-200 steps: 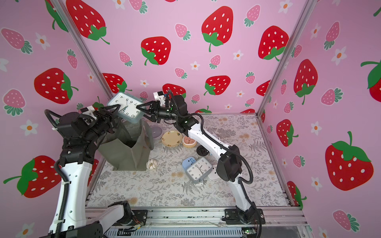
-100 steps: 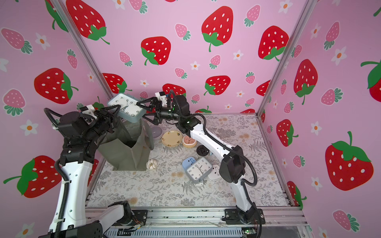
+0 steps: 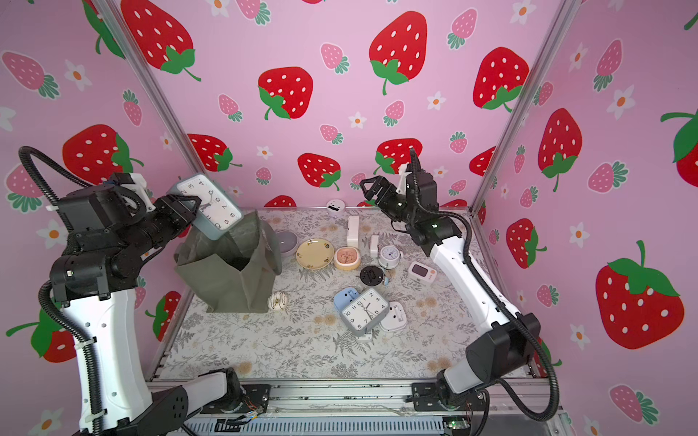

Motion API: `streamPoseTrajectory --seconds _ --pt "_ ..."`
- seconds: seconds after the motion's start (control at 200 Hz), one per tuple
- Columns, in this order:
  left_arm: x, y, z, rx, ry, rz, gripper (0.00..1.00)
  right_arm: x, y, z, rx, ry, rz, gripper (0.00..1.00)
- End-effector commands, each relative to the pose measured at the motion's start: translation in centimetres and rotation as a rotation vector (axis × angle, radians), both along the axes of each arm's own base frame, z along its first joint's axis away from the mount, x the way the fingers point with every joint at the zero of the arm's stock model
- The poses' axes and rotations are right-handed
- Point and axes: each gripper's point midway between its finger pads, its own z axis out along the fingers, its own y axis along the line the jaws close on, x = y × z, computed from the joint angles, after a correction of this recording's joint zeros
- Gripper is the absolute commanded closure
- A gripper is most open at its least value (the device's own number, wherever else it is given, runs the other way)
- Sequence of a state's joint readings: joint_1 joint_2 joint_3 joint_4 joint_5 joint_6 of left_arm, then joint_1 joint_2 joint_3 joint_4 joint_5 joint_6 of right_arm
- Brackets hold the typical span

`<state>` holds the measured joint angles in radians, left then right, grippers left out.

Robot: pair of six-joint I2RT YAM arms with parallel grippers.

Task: Put the alarm clock into the canvas bag
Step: Place the alarm at the canvas bag.

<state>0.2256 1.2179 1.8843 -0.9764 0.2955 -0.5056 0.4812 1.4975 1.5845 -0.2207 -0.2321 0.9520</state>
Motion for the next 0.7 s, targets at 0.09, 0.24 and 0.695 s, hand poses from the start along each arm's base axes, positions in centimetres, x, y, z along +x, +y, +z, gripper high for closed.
streamPoseTrajectory --seconds 0.09,0.24,0.695 --pt "-0.6 0.8 -4.5 0.159 0.182 -0.041 0.75 0.3 -3.9 -3.3 -0.222 -0.023 -0.085 0.0" --pt "1.2 1.5 -6.0 0.046 0.203 0.044 0.8 0.6 -3.4 -3.7 -0.213 -0.008 -0.054 0.0" --pt "2.8 5.1 -13.9 -0.085 0.5 0.321 0.82 0.4 -4.5 -4.0 -0.321 -0.001 -0.062 0.0"
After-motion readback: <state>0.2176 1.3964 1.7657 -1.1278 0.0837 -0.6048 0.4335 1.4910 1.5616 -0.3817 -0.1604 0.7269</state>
